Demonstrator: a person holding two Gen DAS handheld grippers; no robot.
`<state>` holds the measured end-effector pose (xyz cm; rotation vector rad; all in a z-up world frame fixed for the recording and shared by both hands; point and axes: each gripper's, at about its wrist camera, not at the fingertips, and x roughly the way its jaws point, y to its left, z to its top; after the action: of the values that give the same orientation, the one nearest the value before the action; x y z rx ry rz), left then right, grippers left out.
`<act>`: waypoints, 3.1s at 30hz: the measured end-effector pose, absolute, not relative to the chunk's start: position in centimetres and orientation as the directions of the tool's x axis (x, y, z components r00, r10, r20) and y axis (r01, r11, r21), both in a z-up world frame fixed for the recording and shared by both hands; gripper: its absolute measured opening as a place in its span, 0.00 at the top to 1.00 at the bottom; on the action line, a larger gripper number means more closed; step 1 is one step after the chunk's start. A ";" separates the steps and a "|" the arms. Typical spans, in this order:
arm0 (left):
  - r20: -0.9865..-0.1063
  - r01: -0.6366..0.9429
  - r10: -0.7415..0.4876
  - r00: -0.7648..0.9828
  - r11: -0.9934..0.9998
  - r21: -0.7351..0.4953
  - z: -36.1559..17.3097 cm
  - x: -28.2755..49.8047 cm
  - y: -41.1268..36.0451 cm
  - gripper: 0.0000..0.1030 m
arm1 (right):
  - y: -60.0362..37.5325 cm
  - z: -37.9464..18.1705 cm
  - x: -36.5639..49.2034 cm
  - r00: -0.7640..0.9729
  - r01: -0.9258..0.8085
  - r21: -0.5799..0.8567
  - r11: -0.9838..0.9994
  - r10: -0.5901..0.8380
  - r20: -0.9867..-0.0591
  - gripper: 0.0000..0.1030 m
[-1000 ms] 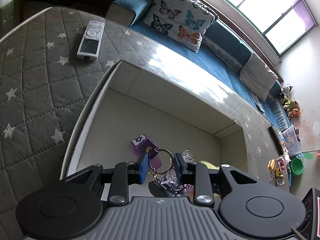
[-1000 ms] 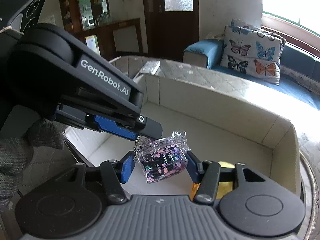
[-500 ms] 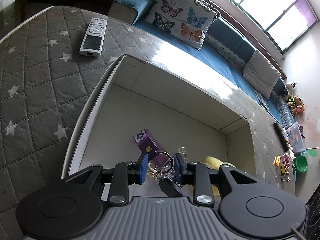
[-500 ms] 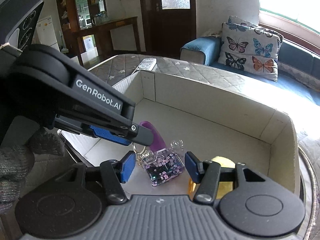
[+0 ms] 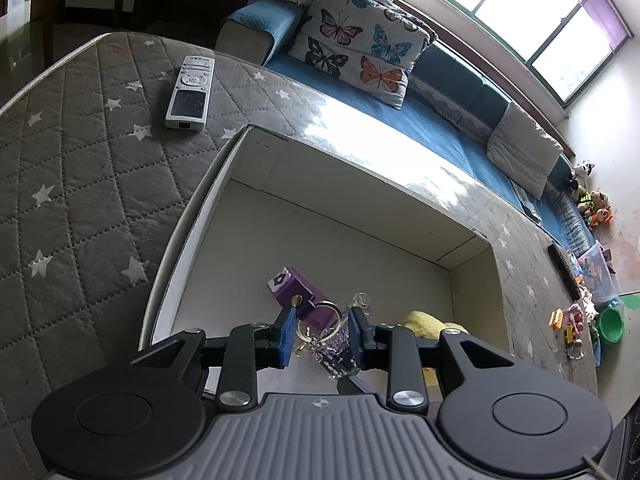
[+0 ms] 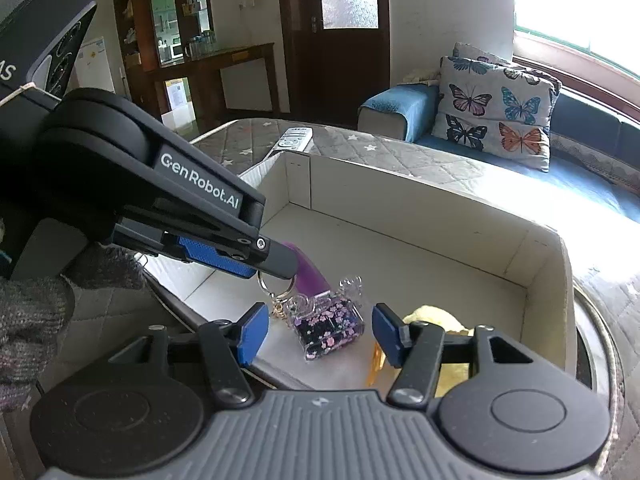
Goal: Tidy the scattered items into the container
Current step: 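Lower the charm into the box and open the right tool, then move the right tool back toward the rubber ducks and toy fruit, then move the left tool toward the small yellow rubber duck while right tool approaches the lying duck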
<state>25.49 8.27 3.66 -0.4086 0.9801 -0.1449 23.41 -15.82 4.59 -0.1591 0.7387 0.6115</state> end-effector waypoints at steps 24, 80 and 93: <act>-0.749 -0.038 -0.300 0.590 0.917 -0.397 5.7 22.1 7.9 0.68 | -17.6 6.1 19.9 0.614 -0.551 0.075 0.831 0.464 -0.639 0.36; -0.748 0.003 -0.299 0.593 0.929 -0.370 4.7 11.1 4.9 0.68 | -20.5 4.1 9.4 0.620 -0.503 0.108 0.858 0.445 -0.646 0.22; -0.757 0.010 -0.300 0.580 0.932 -0.362 4.3 10.3 4.1 0.68 | -20.8 3.5 8.4 0.614 -0.492 0.120 0.863 0.441 -0.654 0.23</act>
<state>10.30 4.06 4.28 -0.3371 0.9385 -0.1848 8.40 -20.82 3.48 -0.0740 0.7334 0.5379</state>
